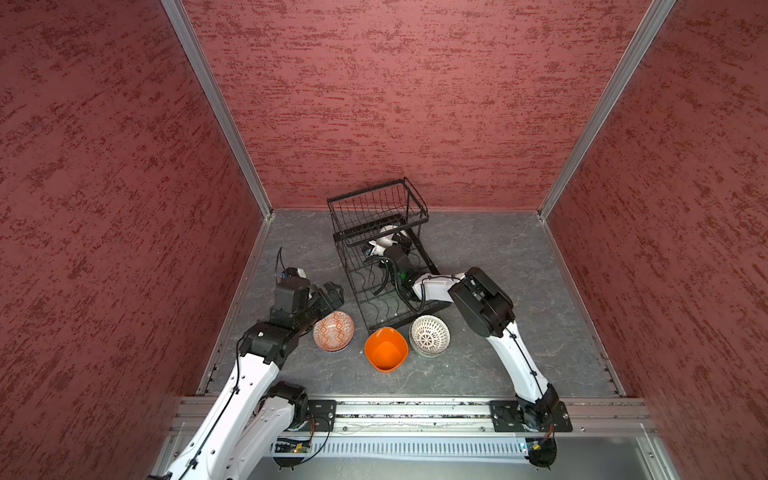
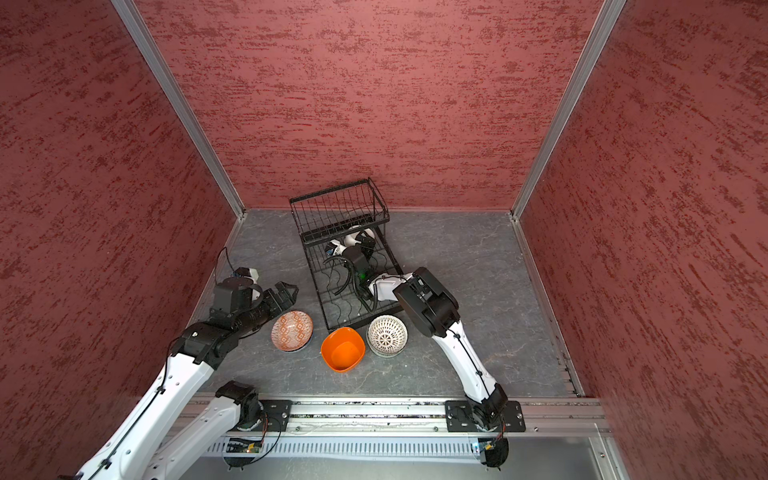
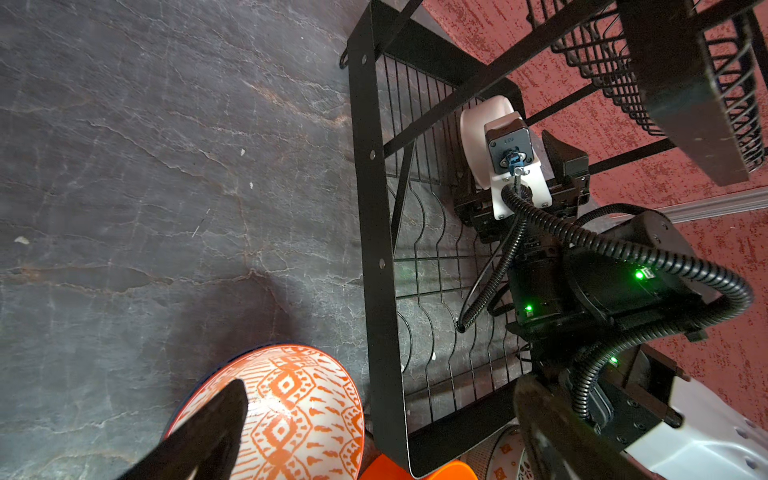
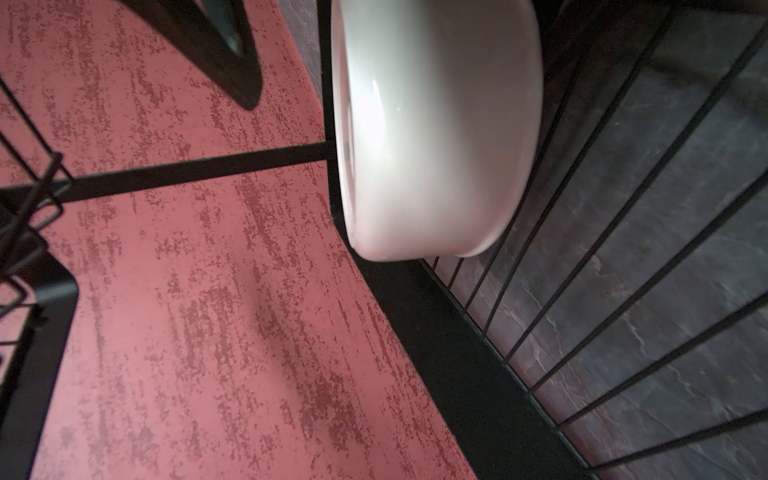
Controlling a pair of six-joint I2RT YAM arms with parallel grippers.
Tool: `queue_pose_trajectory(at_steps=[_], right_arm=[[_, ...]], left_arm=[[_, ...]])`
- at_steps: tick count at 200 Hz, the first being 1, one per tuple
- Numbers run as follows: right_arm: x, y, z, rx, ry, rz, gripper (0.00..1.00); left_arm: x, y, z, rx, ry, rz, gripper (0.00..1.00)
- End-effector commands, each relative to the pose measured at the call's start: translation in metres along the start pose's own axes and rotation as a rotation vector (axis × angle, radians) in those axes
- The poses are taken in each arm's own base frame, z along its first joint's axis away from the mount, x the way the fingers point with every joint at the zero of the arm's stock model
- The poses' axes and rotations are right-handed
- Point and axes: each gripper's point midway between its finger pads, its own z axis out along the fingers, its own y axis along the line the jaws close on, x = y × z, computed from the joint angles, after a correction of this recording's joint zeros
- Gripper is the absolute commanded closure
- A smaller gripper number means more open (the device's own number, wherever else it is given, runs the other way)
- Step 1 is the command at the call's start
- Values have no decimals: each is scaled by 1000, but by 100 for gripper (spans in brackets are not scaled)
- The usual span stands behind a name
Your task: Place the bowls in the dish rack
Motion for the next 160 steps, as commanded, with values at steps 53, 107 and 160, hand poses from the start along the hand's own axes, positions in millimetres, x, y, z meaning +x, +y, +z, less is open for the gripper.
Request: queue_pose_trajectory(at_steps=[53, 107, 160], right_arm=[[-22, -8, -5, 32, -55, 35, 1], [-30, 2, -13, -27, -77, 32, 1], [-42, 5, -22, -69, -110, 70, 1]], left_arm=[[2, 3, -1, 6, 0, 11, 0], [3, 6, -4, 4, -5, 7, 0], [4, 8, -3, 1, -4, 3, 0]])
